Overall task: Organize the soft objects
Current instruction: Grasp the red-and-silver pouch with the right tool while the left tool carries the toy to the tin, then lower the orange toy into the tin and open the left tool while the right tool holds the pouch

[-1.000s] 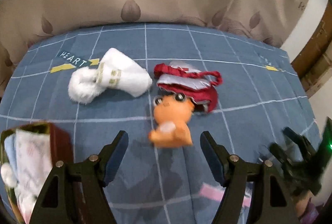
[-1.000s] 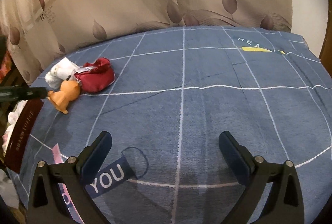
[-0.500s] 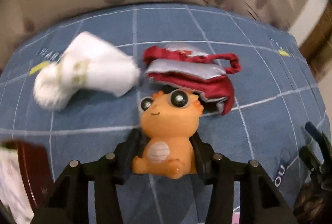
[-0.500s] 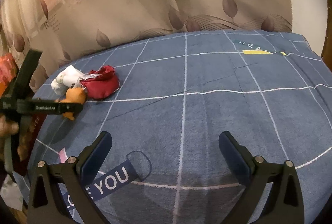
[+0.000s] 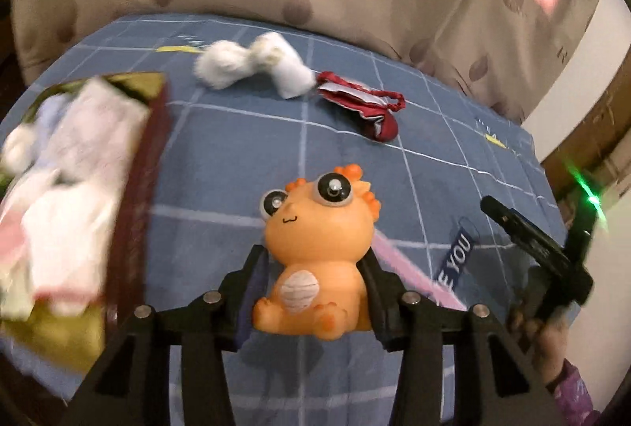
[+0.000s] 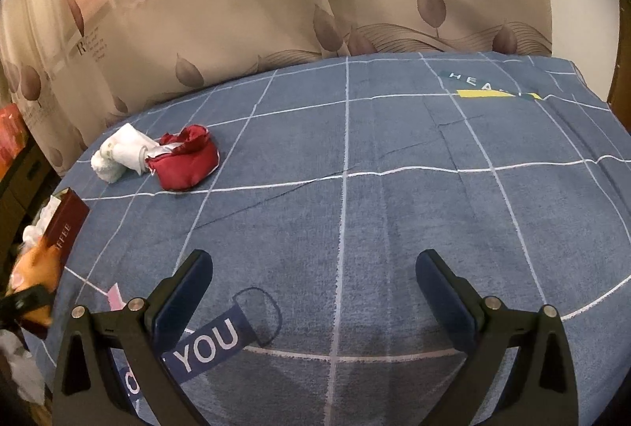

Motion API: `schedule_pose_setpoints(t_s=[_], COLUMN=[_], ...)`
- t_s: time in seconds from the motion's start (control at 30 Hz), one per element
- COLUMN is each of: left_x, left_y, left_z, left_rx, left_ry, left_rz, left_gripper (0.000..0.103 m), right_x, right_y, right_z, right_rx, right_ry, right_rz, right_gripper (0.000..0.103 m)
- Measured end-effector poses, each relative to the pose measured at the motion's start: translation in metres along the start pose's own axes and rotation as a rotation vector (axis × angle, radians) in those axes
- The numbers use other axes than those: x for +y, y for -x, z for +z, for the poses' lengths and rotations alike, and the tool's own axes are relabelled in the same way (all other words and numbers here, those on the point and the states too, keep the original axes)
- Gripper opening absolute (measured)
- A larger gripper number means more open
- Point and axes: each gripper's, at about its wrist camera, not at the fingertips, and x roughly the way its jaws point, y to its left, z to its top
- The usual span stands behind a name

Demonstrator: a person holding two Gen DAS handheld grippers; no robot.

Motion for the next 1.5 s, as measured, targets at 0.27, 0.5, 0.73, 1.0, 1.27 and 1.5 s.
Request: schedule_pose_setpoints(t_s=[0.27, 0.5, 0.73, 1.0, 1.27, 1.5], left_x=[0.022, 0.055, 0.084, 0.111, 0.129, 0.122], left_y=[0.061, 0.095, 0.114, 0.133, 0.121, 0.069], left_z=[-0.027, -0.025, -0.019, -0.022, -0.013, 0.038], left_rx=[-0.074, -0.125, -0.155, -0.181, -0.148, -0.127], left_ry=[-0.009, 0.065, 0.126, 0.162, 0.128, -0.050], left_rz=[0.046, 0.063, 0.083, 0.165, 0.165, 0.214], left_gripper=[0.048, 0.049, 0.049, 0.050, 0.050, 0.050], right_x=[0.067, 0.147, 0.172, 0.140, 0.103, 0.095], right_y=[-0.005, -0.060, -0.117, -0.101, -0.005, 0.019], right_z=[0.024, 0.058, 0.078, 0.081, 0.005, -0.031], right_rx=[0.009, 0.073, 0.142, 0.227, 0.171, 0.185], right_ry=[0.277, 0.574, 0.682, 0.413, 0.165, 0.115], right_rz=[0.158, 0.129, 0.054, 0.179, 0.355, 0.354], right_gripper=[0.101, 0.100, 0.069, 0.021, 0.021, 0.021])
